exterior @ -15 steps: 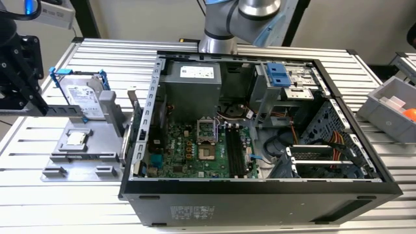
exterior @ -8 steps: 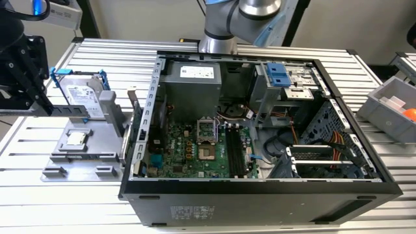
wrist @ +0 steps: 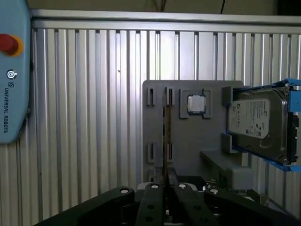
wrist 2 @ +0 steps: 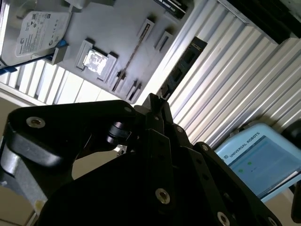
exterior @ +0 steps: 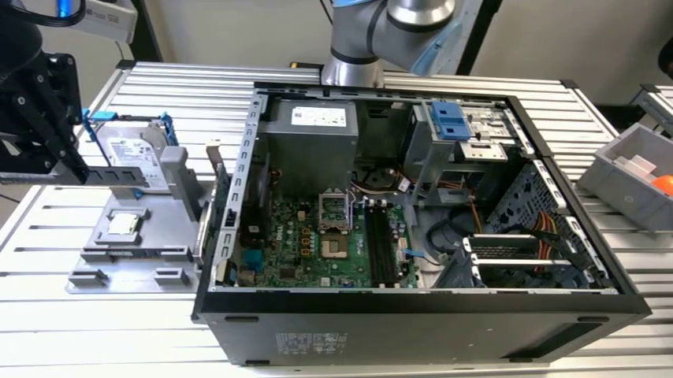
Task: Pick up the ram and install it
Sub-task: 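Pick up the ram and move it above insertion slot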
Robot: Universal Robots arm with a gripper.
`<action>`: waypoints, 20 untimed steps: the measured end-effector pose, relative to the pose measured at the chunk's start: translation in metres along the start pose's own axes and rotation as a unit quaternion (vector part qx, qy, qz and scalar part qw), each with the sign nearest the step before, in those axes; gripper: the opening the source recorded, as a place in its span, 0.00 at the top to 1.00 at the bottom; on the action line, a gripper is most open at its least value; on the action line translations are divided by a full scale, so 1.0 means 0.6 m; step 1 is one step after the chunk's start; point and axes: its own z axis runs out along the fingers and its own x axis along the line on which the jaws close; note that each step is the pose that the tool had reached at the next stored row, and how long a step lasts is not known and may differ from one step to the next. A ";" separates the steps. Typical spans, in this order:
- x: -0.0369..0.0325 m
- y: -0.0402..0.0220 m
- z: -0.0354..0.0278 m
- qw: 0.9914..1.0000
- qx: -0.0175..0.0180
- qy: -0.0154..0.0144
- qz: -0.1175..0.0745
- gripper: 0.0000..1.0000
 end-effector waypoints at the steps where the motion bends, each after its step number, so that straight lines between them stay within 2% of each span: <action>1: 0.000 -0.001 0.000 1.000 0.000 0.000 0.000 1.00; 11: -0.001 -0.018 -0.001 1.000 -0.008 0.003 0.000 1.00; 20: -0.001 -0.034 -0.001 1.000 -0.015 0.004 0.001 1.00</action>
